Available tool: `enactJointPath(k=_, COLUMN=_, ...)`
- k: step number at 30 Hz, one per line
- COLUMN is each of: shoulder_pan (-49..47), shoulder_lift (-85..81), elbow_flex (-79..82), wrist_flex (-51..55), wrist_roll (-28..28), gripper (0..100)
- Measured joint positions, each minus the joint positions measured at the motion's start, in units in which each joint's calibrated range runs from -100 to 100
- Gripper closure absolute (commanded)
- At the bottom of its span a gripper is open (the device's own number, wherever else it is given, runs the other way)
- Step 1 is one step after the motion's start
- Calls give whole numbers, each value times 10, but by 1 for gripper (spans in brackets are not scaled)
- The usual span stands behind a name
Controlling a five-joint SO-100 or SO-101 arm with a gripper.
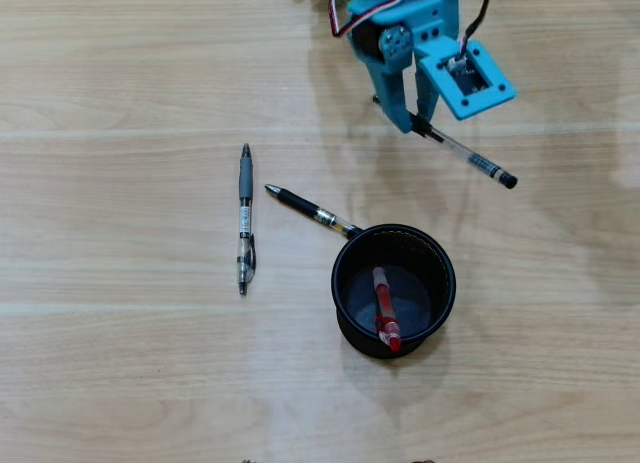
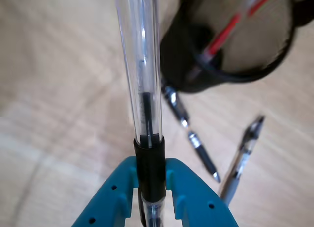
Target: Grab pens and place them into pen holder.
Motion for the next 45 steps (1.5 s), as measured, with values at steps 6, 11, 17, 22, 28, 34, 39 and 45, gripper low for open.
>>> enactJointPath(k=6, shoulder_pan=25, shoulder_lift=7, elbow_flex=-58, wrist_flex=-144, wrist_roll=-45, gripper=98)
enactJointPath(k=11, shoulder_pan=31, shoulder_lift=70, elbow_flex=-61, wrist_flex=-301, wrist_roll=-94, gripper=98)
enactJointPath(k=17, shoulder_pan=33, shoulder_lift=144, elbow_flex=-34, wrist_flex=-492, wrist_roll=-156, gripper=98)
enactJointPath(k=22, shoulder_pan=45, shoulder_lift=173, elbow_flex=37, wrist_flex=-589, wrist_roll=-179, gripper=98)
enactJointPath(k=28, shoulder_pan=50, shoulder_lift=184, elbow_flex=75, wrist_flex=-603, wrist_roll=-180, gripper=98)
enactJointPath(k=34, shoulder_pan=57, shoulder_lift=203, elbow_flex=109, wrist_flex=-603, wrist_roll=-180, gripper=98)
enactJointPath(k=39, shoulder_pan=54, shoulder_lift=217, elbow_flex=111, wrist_flex=-606, wrist_roll=-167, gripper=98)
enactJointPath(k=45, shoulder_pan=54, shoulder_lift=219, elbow_flex=111, wrist_flex=-611, wrist_roll=-134, gripper=88)
